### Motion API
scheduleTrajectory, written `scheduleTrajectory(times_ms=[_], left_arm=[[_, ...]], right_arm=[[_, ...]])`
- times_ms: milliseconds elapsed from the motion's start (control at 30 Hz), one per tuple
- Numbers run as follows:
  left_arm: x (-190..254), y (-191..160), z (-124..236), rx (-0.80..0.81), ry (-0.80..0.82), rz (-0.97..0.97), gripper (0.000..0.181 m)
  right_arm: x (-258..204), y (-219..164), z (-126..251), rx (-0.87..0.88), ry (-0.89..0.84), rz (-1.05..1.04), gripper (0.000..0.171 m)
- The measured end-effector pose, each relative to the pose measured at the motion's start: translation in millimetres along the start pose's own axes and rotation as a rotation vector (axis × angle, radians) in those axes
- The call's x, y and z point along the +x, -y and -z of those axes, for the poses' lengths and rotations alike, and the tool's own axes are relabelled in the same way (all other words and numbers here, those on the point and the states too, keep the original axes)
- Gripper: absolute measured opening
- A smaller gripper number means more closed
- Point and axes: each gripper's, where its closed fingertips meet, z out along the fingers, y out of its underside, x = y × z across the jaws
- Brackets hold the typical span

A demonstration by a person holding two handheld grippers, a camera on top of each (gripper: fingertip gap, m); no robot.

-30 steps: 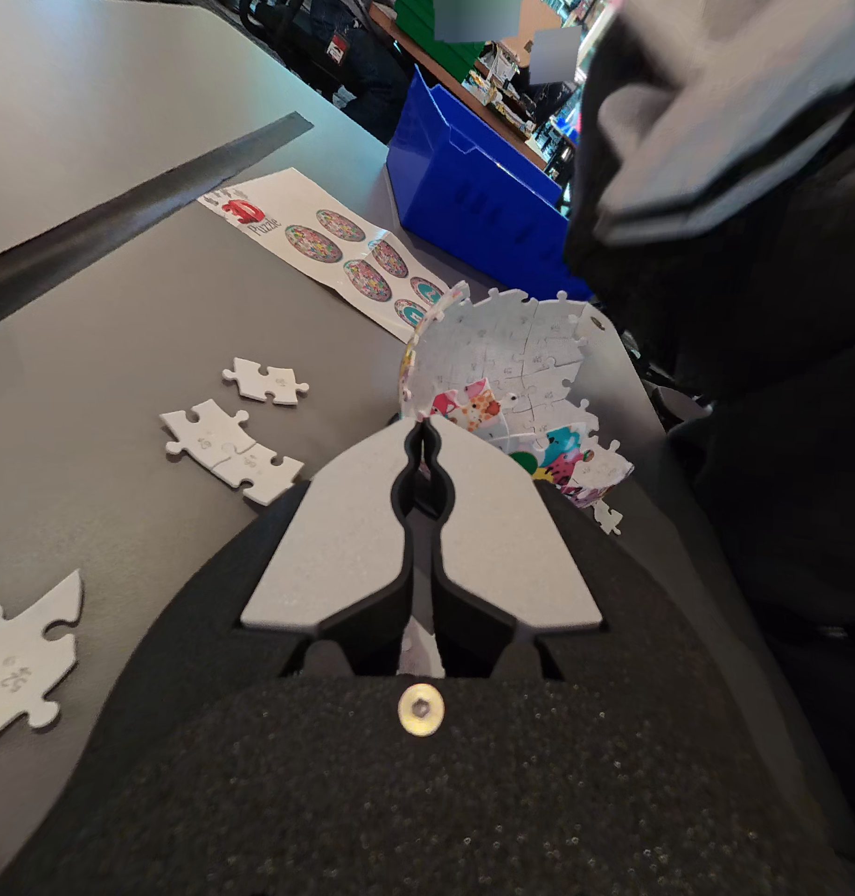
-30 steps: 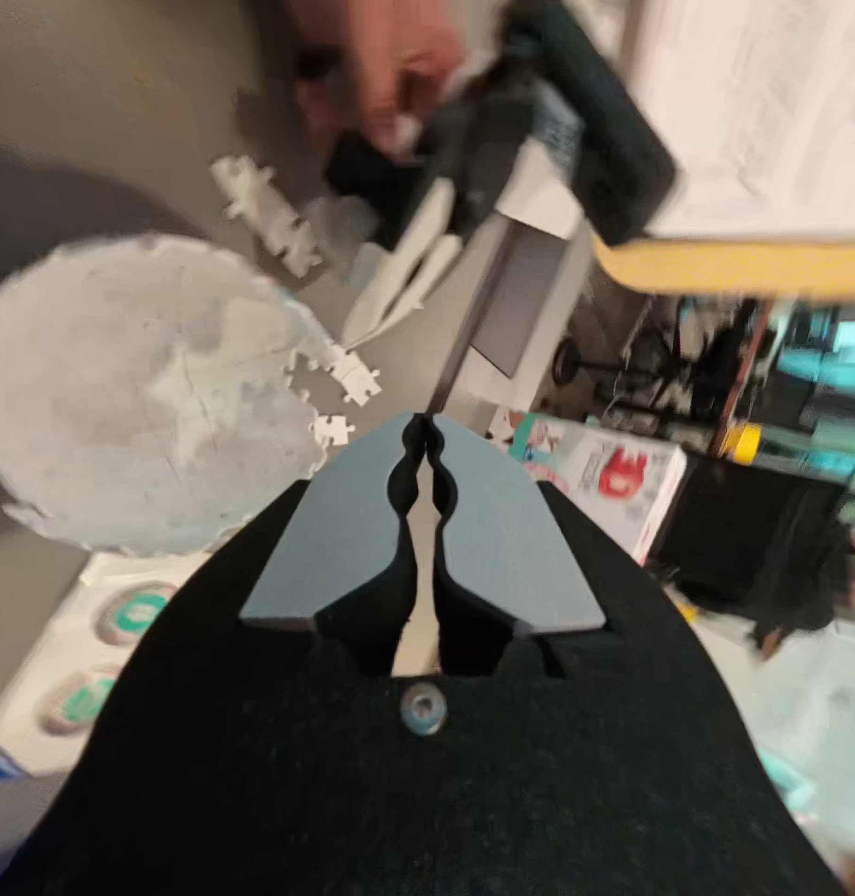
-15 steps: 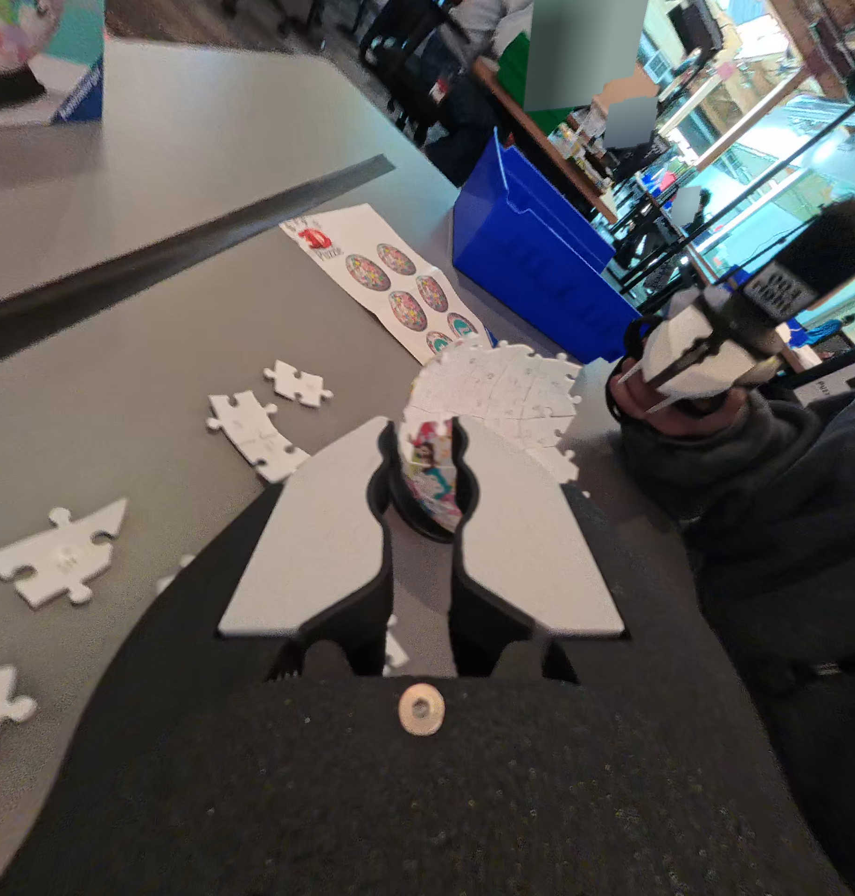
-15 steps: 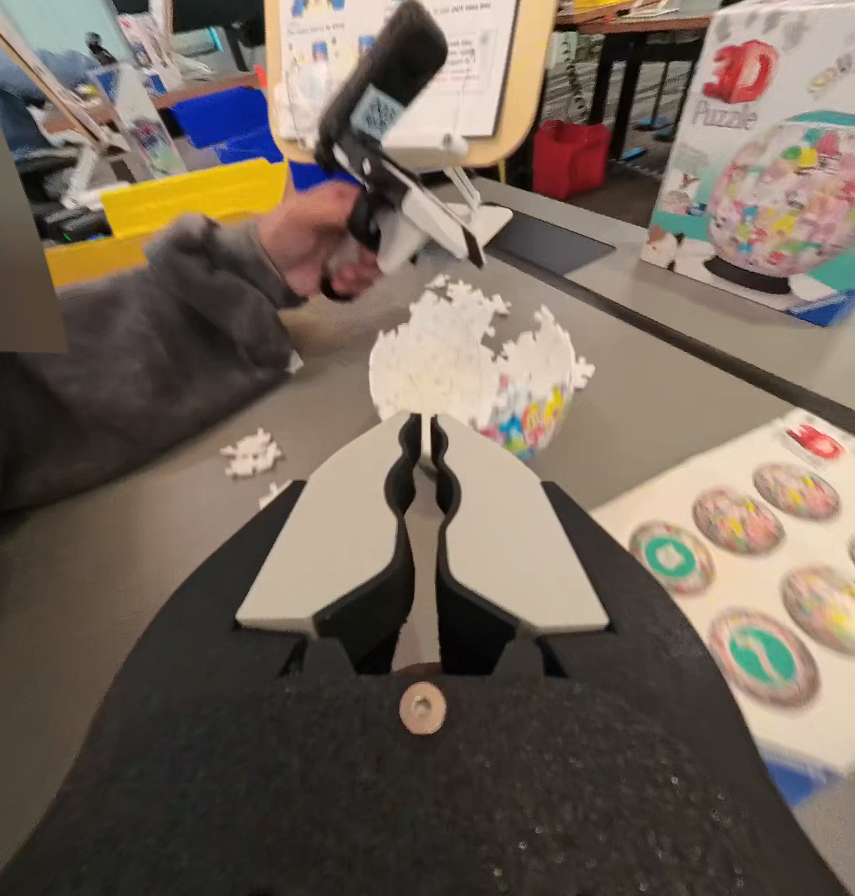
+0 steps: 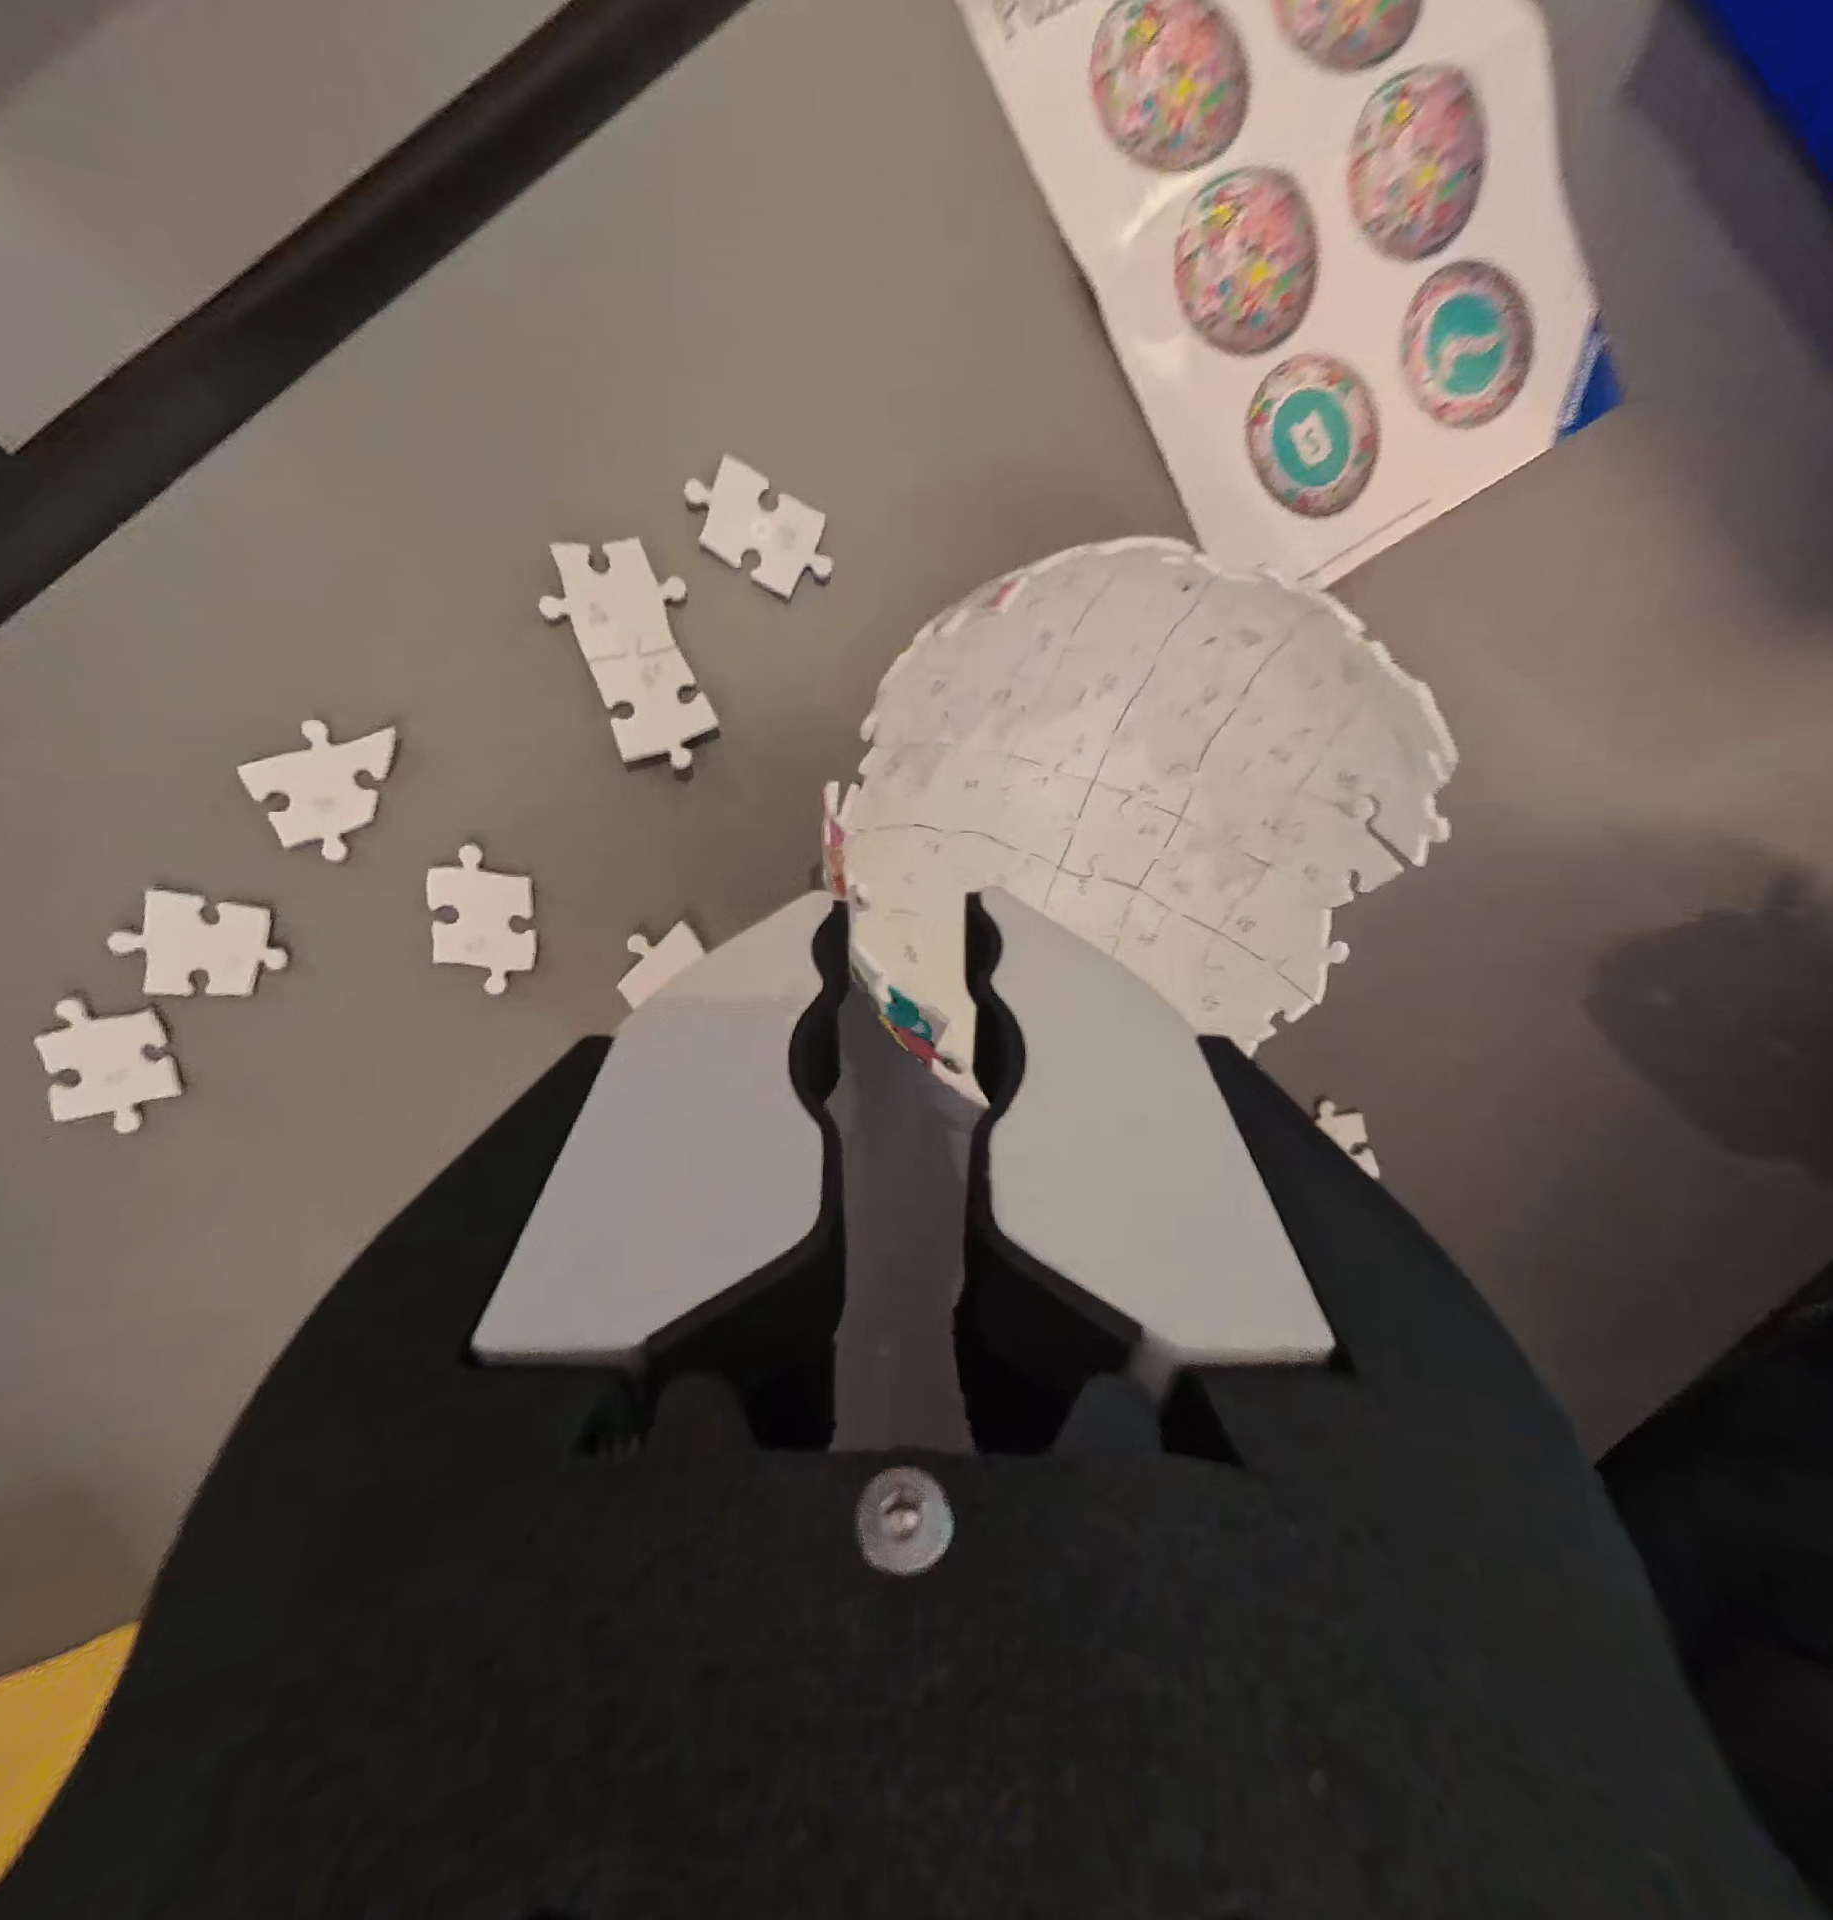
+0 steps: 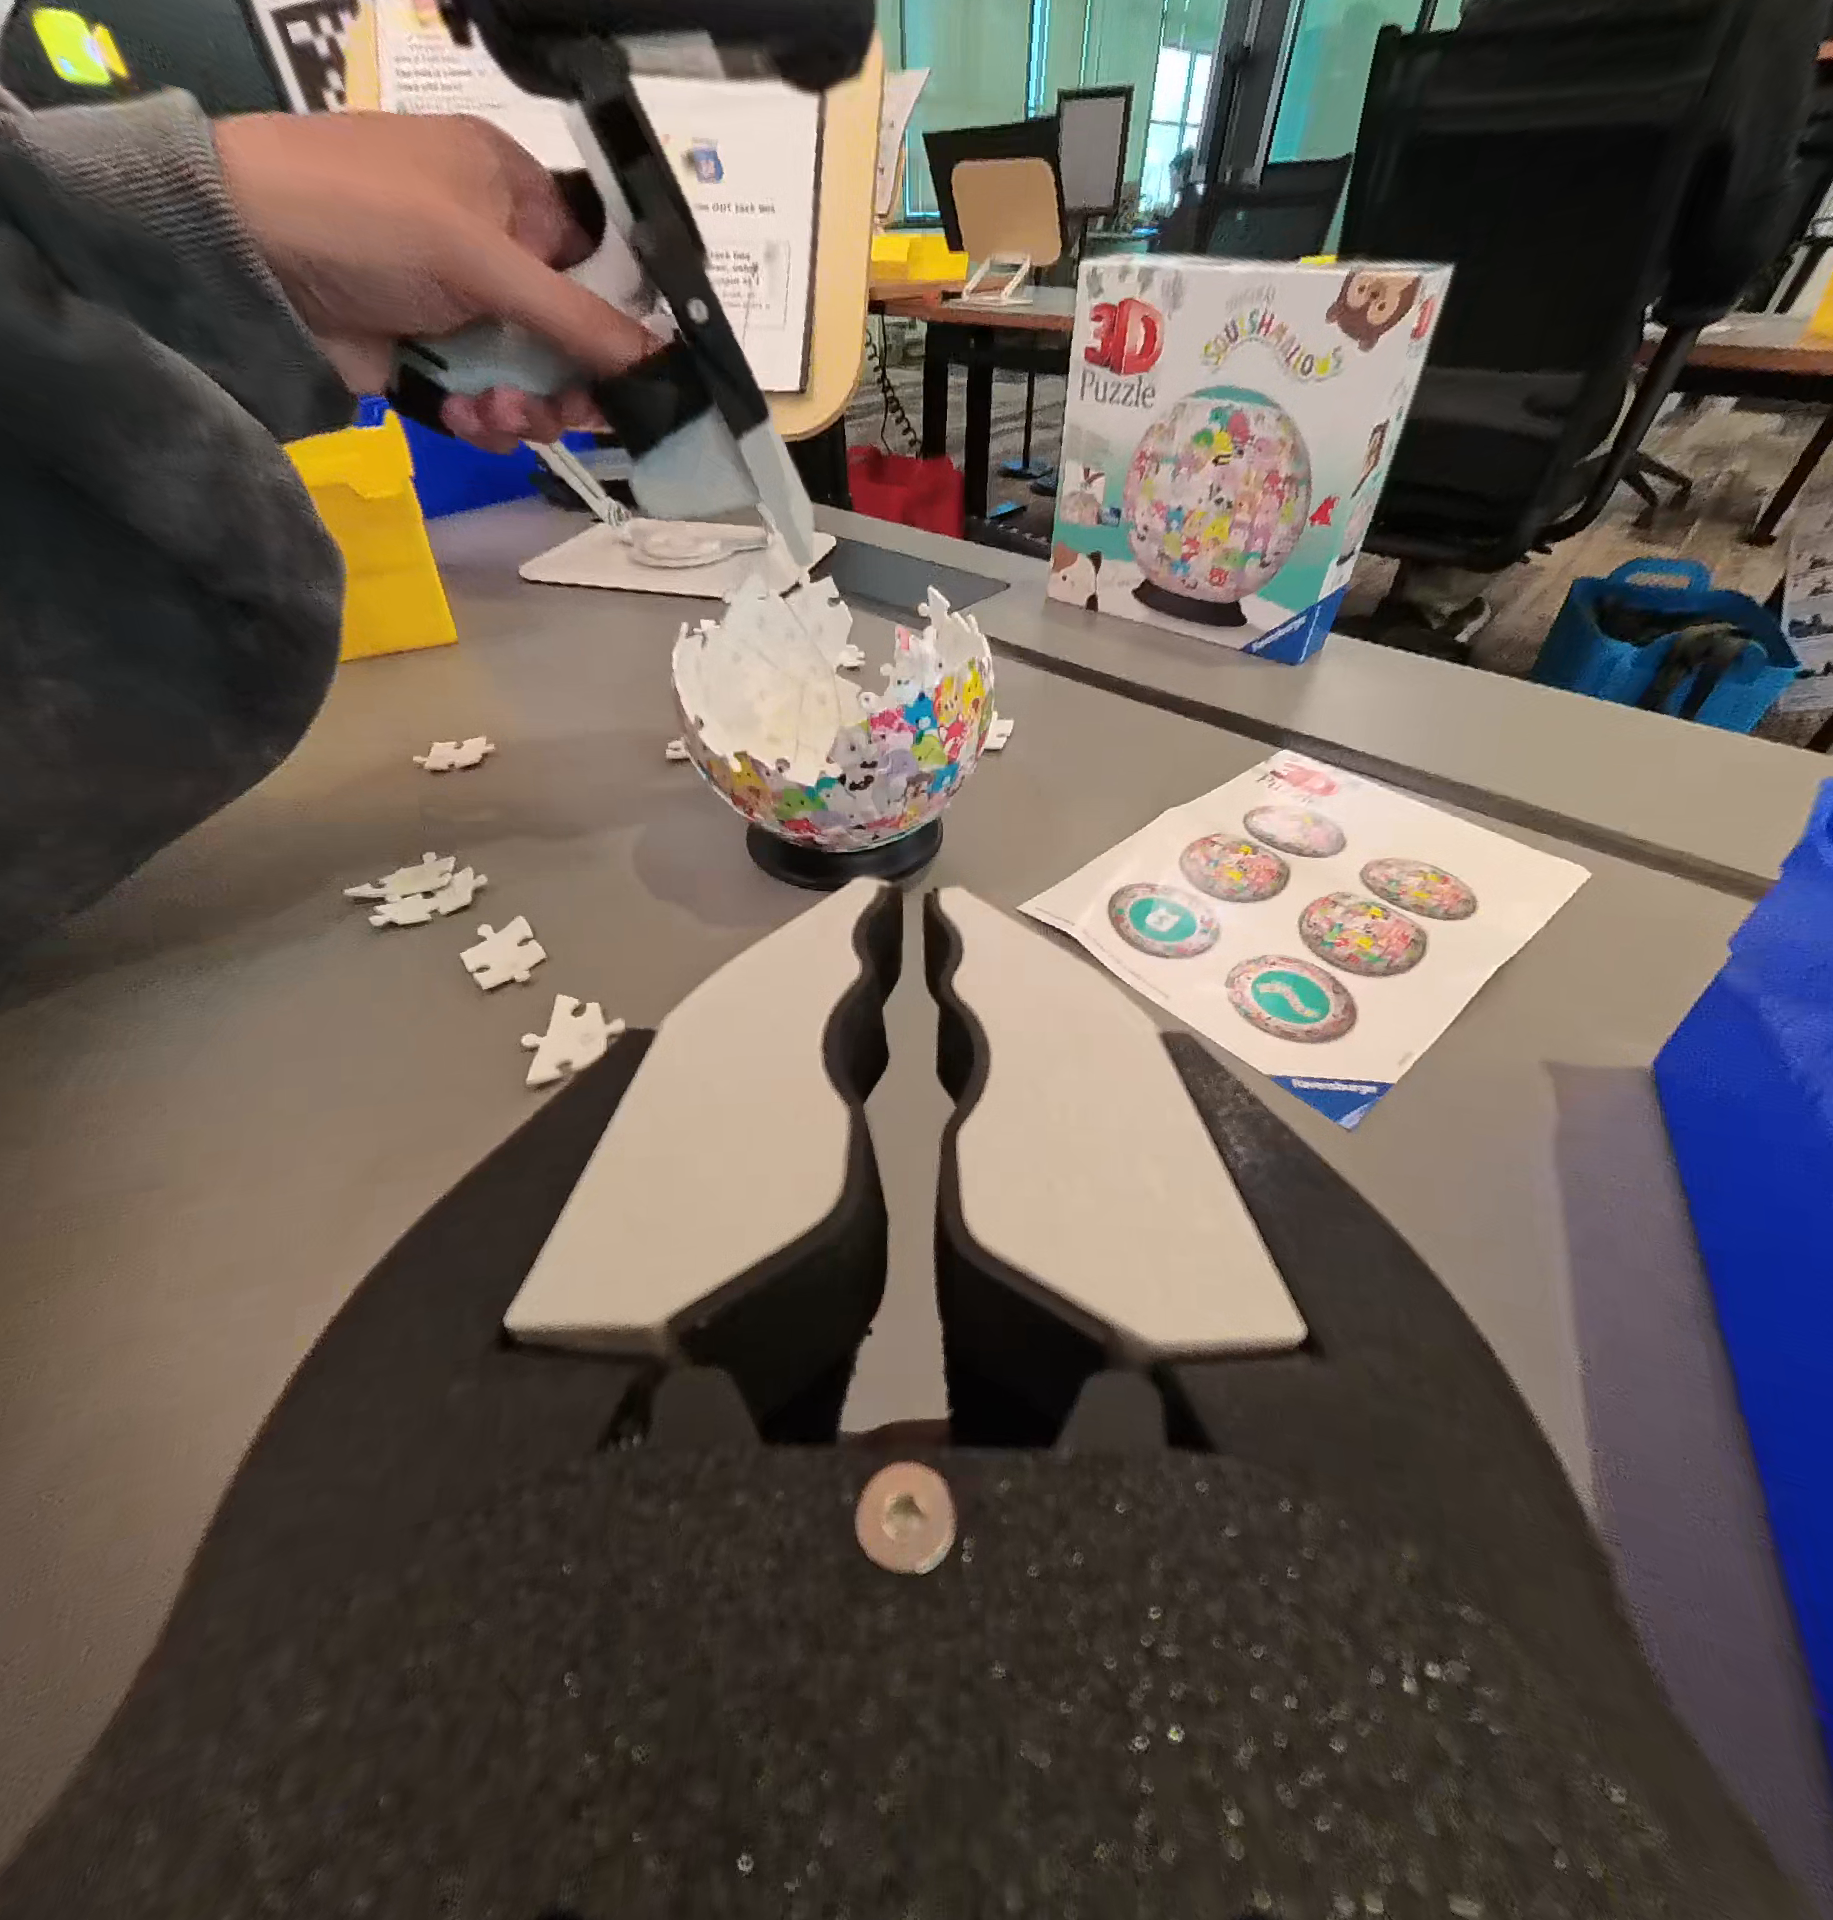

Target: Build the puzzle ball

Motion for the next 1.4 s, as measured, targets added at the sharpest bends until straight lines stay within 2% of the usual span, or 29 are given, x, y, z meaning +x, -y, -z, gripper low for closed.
scheduleTrajectory(times_ms=[233, 433, 933, 1400], left_arm=[[-11, -8, -12, -0.154, 0.14, -0.032, 0.009], [-14, -9, -18, -0.209, 0.195, -0.068, 0.004], [-18, -7, -18, -0.247, 0.366, -0.21, 0.002], [-20, -3, -17, -0.229, 0.407, -0.216, 0.002]], right_arm=[[2, 1, 6, 0.014, 0.019, -0.026, 0.003], [1, 2, 6, 0.015, 0.036, -0.039, 0.003], [-6, -3, 1, -0.009, 0.057, -0.023, 0.004], [-9, -6, -1, -0.023, 0.077, -0.029, 0.004]])
